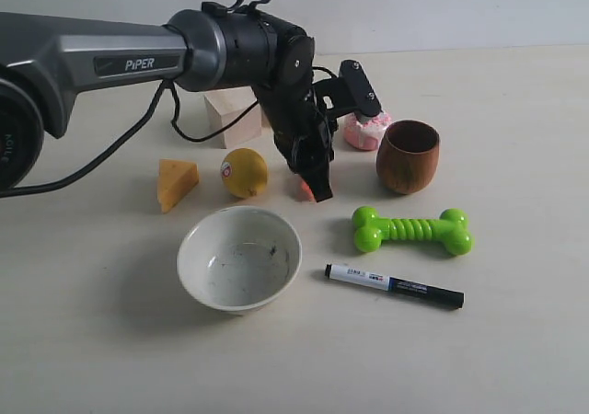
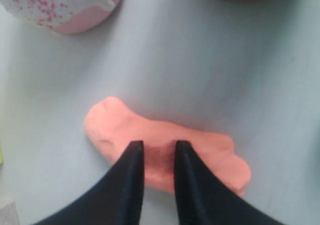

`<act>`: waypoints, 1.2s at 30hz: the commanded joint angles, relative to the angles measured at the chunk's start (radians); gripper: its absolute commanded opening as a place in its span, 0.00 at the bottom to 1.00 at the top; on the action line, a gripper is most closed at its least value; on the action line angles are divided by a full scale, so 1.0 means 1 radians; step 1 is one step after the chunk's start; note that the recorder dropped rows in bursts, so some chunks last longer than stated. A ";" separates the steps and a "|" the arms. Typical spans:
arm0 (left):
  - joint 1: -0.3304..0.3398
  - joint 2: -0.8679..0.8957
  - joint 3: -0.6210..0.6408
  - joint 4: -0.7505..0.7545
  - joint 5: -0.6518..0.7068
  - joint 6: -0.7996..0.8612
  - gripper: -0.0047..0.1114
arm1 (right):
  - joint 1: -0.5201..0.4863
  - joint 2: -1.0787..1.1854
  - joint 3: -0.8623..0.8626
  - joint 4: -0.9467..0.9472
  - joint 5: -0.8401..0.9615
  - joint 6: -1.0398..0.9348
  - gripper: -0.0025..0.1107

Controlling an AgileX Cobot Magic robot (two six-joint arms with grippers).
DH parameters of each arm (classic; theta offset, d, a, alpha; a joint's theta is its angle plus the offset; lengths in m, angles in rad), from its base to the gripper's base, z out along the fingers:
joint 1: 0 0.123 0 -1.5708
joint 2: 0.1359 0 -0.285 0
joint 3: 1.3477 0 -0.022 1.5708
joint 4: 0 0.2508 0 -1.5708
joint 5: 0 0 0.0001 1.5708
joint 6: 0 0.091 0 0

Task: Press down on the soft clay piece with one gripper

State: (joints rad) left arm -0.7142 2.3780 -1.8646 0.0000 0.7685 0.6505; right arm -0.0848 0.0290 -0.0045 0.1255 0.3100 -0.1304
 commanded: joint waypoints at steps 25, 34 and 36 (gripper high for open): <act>-0.002 -0.222 0.097 -0.017 -0.025 -0.158 0.04 | 0.001 -0.005 0.005 0.001 -0.012 0.001 0.02; 0.055 -0.570 0.532 -0.007 -0.347 -0.357 0.04 | 0.001 -0.005 0.005 0.001 -0.012 0.001 0.02; 0.087 -0.672 0.605 -0.007 -0.370 -0.409 0.04 | 0.001 -0.005 0.005 0.001 -0.012 0.001 0.02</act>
State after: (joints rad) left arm -0.6626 1.8199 -1.3393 0.0000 0.4662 0.3182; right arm -0.0848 0.0290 -0.0045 0.1255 0.3100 -0.1304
